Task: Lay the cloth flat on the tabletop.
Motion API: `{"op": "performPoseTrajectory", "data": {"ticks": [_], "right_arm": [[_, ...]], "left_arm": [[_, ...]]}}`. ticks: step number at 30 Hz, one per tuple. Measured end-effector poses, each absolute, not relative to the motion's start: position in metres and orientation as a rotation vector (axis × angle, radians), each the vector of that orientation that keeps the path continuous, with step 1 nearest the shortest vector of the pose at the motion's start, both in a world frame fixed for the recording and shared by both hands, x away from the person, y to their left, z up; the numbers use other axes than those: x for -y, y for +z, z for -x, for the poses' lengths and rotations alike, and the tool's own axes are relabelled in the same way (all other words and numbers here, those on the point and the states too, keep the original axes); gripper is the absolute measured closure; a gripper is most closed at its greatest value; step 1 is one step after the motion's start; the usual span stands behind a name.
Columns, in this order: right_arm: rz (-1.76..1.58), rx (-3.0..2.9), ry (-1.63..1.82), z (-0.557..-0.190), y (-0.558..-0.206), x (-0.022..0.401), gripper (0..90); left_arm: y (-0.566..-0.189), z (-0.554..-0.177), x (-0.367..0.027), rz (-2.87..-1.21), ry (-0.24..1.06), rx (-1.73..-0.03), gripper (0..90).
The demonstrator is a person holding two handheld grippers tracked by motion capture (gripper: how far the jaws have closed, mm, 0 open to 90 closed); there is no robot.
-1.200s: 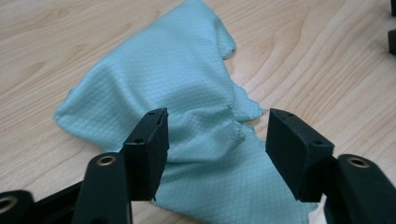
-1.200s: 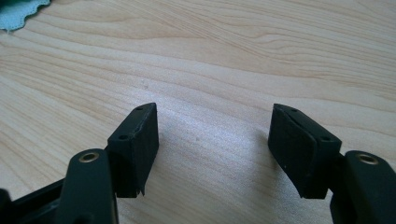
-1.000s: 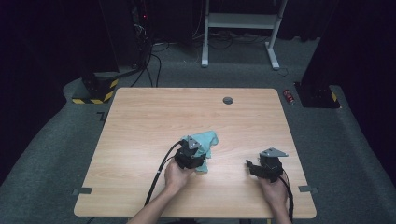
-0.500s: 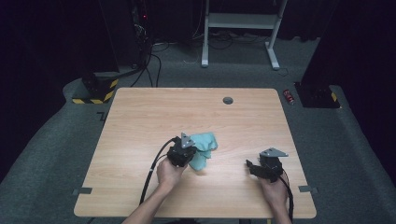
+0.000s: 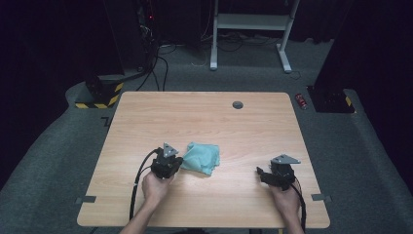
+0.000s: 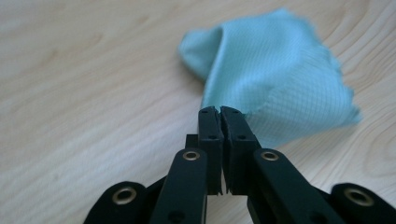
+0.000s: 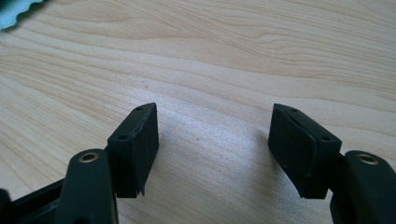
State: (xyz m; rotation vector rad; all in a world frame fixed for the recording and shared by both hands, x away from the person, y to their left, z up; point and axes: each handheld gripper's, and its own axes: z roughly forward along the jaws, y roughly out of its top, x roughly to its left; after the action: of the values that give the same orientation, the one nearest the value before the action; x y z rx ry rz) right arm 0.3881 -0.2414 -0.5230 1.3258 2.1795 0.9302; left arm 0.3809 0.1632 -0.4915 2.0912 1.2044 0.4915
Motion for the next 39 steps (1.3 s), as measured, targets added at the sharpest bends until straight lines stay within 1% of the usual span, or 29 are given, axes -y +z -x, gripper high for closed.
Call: {"op": "performPoseTrajectory", "data": {"ticks": [2,3,4,5,6,7,9,10,12,15,20,24,26,27,28,29,30,31,32,36,39], "right_arm": [[-1.326,-2.179,0.930,-0.388,-0.523,0.241,33.4],[-1.326,-2.179,0.930,-0.388,-0.523,0.241,33.4],[-1.326,-2.179,0.931,-0.388,-0.523,0.241,33.4],[-1.326,-2.179,0.931,-0.388,-0.523,0.241,33.4],[-1.326,-2.179,0.930,-0.388,-0.523,0.241,33.4],[-1.326,-2.179,0.930,-0.388,-0.523,0.241,33.4],[-1.326,-2.179,0.930,-0.388,-0.523,0.241,33.4],[-1.326,-2.179,0.930,-0.388,-0.523,0.241,33.4],[-1.325,-2.180,0.930,-0.388,-0.523,0.241,33.4],[-1.325,-2.180,0.930,-0.388,-0.523,0.241,33.4],[-1.325,-2.180,0.930,-0.388,-0.523,0.241,33.4],[-1.325,-2.181,0.930,-0.388,-0.523,0.241,33.4],[-1.325,-2.180,0.930,-0.388,-0.523,0.241,33.4],[-1.325,-2.180,0.930,-0.388,-0.523,0.241,33.4],[-1.325,-2.180,0.930,-0.388,-0.523,0.241,33.4],[-1.325,-2.180,0.930,-0.388,-0.523,0.241,33.4],[-1.325,-2.180,0.930,-0.388,-0.523,0.241,33.4],[-1.325,-2.180,0.930,-0.388,-0.523,0.241,33.4],[-1.325,-2.180,0.930,-0.388,-0.523,0.241,33.4],[-1.325,-2.180,0.930,-0.388,-0.523,0.241,33.4],[-1.325,-2.180,0.930,-0.388,-0.523,0.241,33.4]], "left_arm": [[-0.499,-0.381,-0.167,-2.111,0.471,-1.227,83.3],[-0.500,-0.380,-0.168,-2.112,0.469,-1.229,83.3],[-0.501,-0.379,-0.168,-2.110,0.470,-1.220,77.8],[-0.500,-0.378,-0.168,-2.106,0.473,-1.215,77.8],[-0.498,-0.376,-0.168,-2.099,0.478,-1.205,68.8],[-0.496,-0.375,-0.167,-2.086,0.481,-1.193,68.8],[-0.488,-0.371,-0.160,-2.087,0.491,-1.131,62.5],[-0.485,-0.369,-0.154,-2.101,0.497,-1.096,60.8],[-0.480,-0.367,-0.143,-2.121,0.465,-1.033,56.1],[-0.481,-0.366,-0.117,-2.199,0.409,-0.931,52.4],[-0.494,-0.368,-0.081,-2.298,0.400,-0.846,51.2],[-0.505,-0.374,-0.064,-2.359,0.415,-0.836,53.7],[-0.507,-0.377,-0.062,-2.350,0.402,-0.846,57.6],[-0.506,-0.379,-0.062,-2.352,0.402,-0.860,61.0],[-0.506,-0.380,-0.062,-2.355,0.405,-0.862,67.5],[-0.505,-0.380,-0.062,-2.357,0.399,-0.864,67.5],[-0.505,-0.381,-0.063,-2.365,0.396,-0.863,72.4],[-0.504,-0.382,-0.063,-2.369,0.395,-0.862,80.0],[-0.503,-0.382,-0.064,-2.367,0.384,-0.862,80.0],[-0.497,-0.383,-0.070,-2.317,0.352,-0.877,88.6],[-0.490,-0.385,-0.078,-2.261,0.300,-0.907,89.0]]}}
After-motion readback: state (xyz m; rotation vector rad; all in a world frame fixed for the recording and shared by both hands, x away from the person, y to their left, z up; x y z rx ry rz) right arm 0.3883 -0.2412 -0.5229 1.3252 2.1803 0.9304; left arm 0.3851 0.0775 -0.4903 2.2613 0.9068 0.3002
